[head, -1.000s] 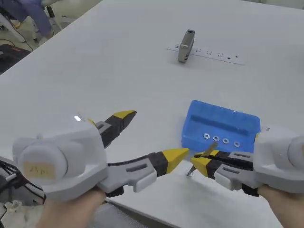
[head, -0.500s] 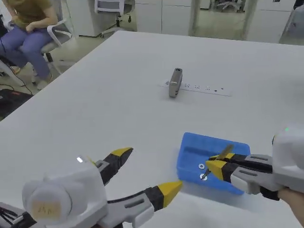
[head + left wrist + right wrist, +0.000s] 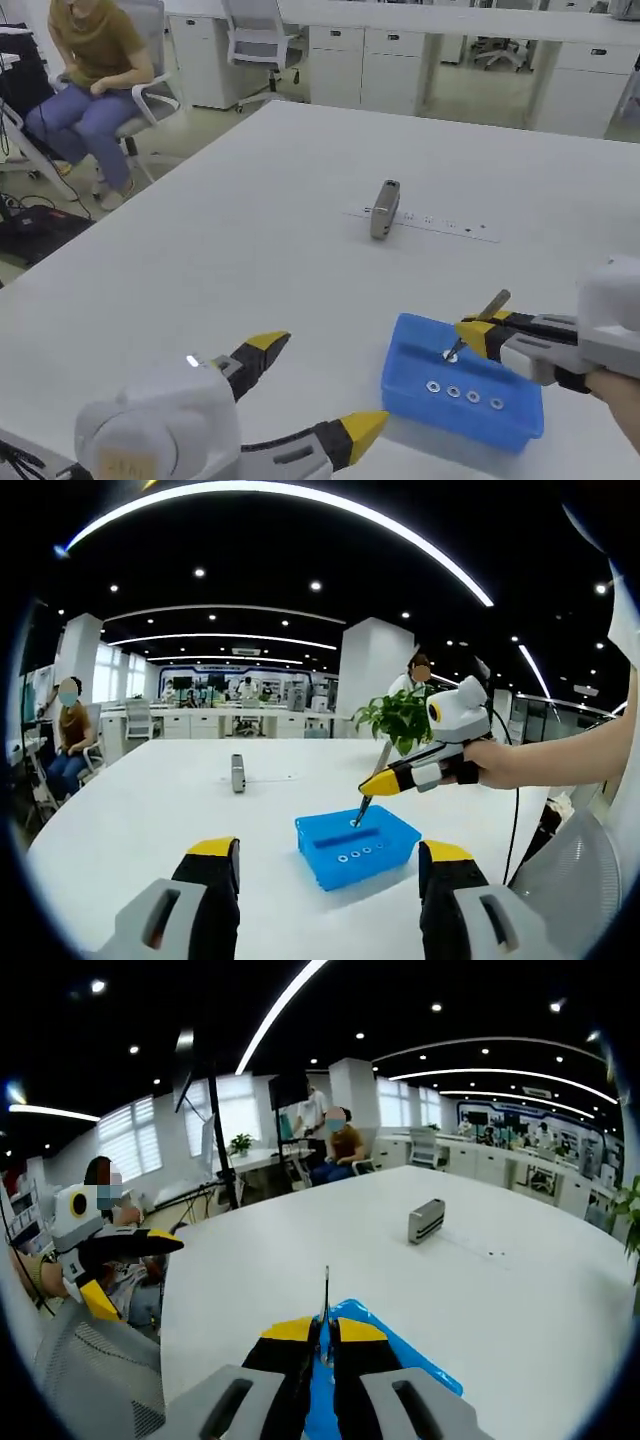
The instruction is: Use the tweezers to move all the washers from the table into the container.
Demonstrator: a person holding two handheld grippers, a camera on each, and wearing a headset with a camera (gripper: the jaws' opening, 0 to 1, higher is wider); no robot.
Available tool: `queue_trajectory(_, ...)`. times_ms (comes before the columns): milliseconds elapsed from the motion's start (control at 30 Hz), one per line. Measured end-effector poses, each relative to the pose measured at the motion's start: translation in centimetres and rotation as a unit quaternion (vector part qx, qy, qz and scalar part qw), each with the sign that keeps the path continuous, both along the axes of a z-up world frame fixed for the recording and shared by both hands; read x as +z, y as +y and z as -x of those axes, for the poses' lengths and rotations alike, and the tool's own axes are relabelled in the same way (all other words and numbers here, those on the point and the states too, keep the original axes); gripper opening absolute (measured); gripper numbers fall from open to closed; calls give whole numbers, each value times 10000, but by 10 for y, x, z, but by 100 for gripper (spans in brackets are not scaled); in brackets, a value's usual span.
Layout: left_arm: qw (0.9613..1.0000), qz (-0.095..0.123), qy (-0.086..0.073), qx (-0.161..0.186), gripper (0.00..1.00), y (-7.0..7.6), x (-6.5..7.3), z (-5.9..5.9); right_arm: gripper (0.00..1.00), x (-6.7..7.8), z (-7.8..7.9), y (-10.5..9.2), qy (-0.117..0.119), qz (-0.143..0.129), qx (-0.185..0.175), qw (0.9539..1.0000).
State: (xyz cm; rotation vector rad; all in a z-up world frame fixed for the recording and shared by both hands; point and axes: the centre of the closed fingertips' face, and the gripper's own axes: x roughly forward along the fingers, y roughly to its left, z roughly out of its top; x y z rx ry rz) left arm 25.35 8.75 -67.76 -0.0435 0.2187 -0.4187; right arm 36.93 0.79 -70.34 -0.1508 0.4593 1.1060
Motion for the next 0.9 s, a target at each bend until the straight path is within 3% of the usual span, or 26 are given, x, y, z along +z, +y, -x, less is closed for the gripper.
queue_trajectory(500,9999,-18,43,-114,73,-3,-3,0,3,-36,-12,32,219,487,309,9981)
queue_trajectory(633,9999,14,22,-101,73,-3,-2,0,3,-51,-15,33,240,723,439,9961)
queue_trajectory(900,9999,119,36,-55,72,0,-1,-1,3,-61,-19,31,293,783,496,9953)
